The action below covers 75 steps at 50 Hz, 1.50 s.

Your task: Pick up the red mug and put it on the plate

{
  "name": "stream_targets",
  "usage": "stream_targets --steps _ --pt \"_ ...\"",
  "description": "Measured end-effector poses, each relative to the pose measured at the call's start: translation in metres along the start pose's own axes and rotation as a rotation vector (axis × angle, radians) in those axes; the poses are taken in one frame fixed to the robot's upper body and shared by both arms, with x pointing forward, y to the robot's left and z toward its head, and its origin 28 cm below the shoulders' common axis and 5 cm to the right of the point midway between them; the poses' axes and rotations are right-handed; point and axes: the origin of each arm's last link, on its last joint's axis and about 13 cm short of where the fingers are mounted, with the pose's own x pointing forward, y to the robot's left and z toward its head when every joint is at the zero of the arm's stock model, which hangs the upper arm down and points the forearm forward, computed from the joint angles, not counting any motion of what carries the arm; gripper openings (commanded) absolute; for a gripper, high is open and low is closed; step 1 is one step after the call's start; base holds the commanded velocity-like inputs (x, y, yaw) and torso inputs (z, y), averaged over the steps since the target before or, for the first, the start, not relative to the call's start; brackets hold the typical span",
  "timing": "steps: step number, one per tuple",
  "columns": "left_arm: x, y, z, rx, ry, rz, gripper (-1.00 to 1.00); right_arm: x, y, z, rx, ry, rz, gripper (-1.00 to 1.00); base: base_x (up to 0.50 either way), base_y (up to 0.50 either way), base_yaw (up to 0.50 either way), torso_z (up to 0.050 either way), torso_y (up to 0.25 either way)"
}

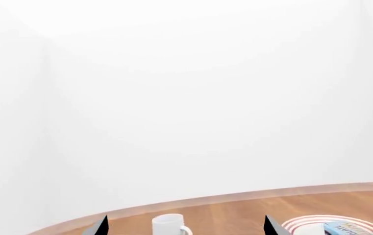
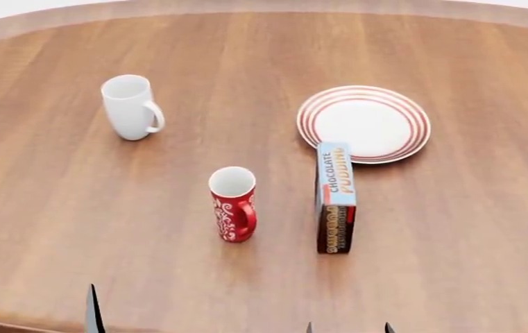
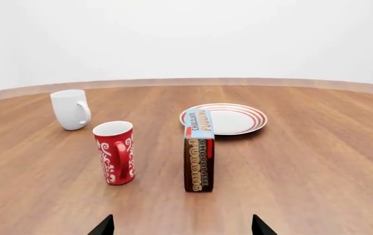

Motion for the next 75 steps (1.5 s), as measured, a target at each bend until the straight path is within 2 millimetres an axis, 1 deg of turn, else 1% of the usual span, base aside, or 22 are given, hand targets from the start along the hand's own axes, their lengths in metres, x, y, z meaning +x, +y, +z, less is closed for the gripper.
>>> stream_targets --steps 49,75 --pt "0.0001 0.0 0.0 -0.003 -0.005 -0.001 1.0 0.0002 -0.0002 0.0 0.004 -0.001 0.0 1.0 0.0 0.16 0.0 0.0 0.0" --pt "0.0006 0.0 -0.0002 -0.004 -0.032 -0.005 1.0 -0.0011 0.0004 -0.0002 0.007 -0.003 0.006 1.0 0.0 0.0 0.0 0.0 0.0"
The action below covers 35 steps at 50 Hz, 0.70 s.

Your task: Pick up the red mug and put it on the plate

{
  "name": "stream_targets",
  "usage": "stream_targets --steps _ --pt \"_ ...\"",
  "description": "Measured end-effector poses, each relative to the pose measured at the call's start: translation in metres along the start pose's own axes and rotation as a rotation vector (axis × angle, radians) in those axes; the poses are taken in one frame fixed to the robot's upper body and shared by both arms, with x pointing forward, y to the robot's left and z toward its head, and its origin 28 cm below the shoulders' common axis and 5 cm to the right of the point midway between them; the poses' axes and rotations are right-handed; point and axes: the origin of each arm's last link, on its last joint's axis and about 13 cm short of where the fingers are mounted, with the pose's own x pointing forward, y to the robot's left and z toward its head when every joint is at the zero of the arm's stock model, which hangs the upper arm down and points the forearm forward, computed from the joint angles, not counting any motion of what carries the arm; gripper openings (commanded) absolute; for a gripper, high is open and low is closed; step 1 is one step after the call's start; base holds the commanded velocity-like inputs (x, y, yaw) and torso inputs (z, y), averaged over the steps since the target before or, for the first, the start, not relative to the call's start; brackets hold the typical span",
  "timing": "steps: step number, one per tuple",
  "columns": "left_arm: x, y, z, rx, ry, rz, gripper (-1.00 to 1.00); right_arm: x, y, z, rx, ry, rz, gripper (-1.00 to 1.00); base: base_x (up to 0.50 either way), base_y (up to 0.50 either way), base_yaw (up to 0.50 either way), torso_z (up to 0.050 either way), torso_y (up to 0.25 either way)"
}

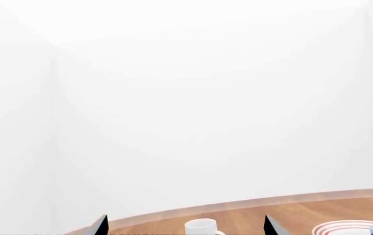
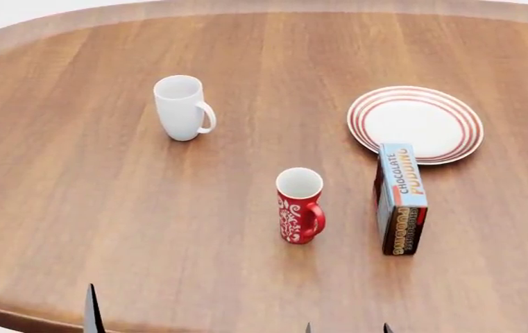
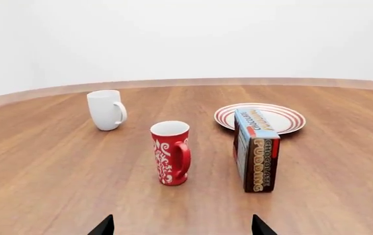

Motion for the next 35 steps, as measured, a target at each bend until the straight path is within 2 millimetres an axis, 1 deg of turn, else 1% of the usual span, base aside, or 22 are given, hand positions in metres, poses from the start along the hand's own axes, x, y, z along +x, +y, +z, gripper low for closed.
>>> stream_targets --steps 22,35 --pt "0.0 -0.0001 0.0 -0.008 -0.001 -0.009 1.0 -0.0009 0.0 0.0014 0.01 -0.009 -0.003 1.0 0.0 0.0 0.0 0.0 0.0" --pt "0.0 -0.0001 -0.0001 -0.01 -0.006 -0.012 1.0 -0.0008 0.0002 0.0011 0.007 -0.007 -0.011 1.0 0.1 0.0 0.0 0.0 0.0"
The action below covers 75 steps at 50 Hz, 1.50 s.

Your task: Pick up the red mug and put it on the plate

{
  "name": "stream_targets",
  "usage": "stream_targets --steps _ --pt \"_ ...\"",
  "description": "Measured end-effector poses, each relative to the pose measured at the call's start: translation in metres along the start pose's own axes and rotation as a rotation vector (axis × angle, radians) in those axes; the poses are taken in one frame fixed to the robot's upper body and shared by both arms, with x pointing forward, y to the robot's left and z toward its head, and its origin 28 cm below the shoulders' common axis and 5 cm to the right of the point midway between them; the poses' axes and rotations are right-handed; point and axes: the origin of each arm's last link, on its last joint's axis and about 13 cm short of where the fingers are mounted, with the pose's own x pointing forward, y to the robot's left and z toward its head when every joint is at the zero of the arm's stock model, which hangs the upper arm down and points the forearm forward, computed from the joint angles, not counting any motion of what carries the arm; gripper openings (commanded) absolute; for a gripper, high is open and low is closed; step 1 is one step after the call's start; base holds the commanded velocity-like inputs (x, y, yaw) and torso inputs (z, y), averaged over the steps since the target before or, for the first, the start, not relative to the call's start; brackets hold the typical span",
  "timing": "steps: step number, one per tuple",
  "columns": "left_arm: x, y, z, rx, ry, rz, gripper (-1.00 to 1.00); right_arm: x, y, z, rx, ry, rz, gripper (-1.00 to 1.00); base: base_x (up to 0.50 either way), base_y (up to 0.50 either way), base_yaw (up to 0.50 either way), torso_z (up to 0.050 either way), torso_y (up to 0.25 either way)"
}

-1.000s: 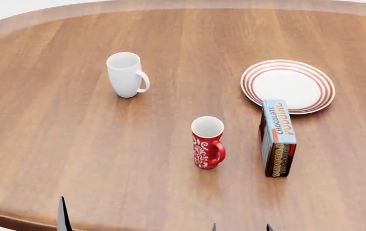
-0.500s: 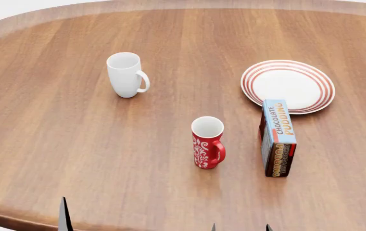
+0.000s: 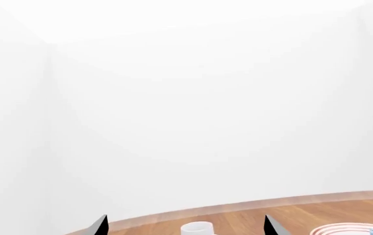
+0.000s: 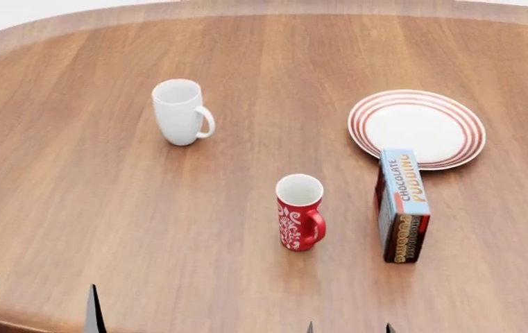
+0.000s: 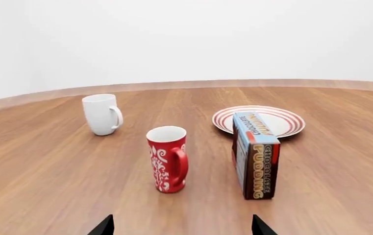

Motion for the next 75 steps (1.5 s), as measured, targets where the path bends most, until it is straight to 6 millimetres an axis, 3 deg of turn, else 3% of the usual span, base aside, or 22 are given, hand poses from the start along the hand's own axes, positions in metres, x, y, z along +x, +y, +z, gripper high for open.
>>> stream_targets --steps 75 --pt "-0.0001 0.0001 0.0001 0.001 0.012 -0.005 1.0 0.0013 -0.0006 0.0 0.012 -0.01 0.006 1.0 0.21 0.0 0.0 0.0 0.0"
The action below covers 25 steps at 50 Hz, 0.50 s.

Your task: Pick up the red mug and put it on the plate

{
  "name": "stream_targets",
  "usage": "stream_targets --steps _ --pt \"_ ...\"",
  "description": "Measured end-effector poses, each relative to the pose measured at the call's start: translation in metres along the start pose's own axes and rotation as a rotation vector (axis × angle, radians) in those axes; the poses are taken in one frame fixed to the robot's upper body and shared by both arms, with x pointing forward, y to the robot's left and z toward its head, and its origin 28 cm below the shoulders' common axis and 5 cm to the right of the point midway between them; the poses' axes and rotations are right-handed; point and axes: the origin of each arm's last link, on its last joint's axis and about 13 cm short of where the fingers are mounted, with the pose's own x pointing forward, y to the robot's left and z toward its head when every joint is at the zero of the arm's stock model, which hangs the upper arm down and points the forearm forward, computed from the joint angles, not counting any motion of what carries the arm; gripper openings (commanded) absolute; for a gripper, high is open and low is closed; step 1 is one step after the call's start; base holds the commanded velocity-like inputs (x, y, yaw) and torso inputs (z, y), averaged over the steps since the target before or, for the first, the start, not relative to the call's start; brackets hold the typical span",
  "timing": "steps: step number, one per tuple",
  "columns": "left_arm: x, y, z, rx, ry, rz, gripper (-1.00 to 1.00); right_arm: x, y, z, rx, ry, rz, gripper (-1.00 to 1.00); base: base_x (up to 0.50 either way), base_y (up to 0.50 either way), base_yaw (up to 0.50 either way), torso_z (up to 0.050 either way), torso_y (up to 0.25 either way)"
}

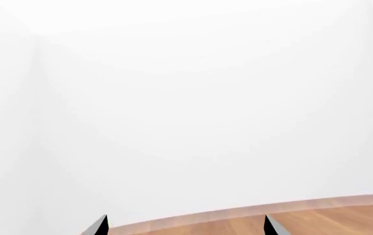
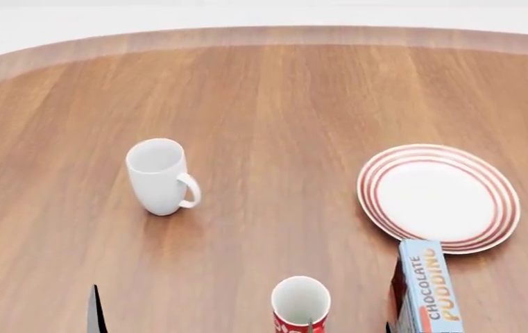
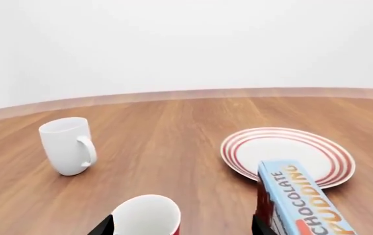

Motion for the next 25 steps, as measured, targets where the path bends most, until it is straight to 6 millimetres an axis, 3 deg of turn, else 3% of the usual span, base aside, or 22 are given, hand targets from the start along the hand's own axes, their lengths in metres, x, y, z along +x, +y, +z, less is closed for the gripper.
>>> stream_targets --steps 25 --pt "0.0 0.0 0.0 0.0 0.0 0.001 1.0 0.0003 -0.0001 -0.0002 0.001 0.0 0.001 1.0 0.21 0.0 0.0 0.0 0.0"
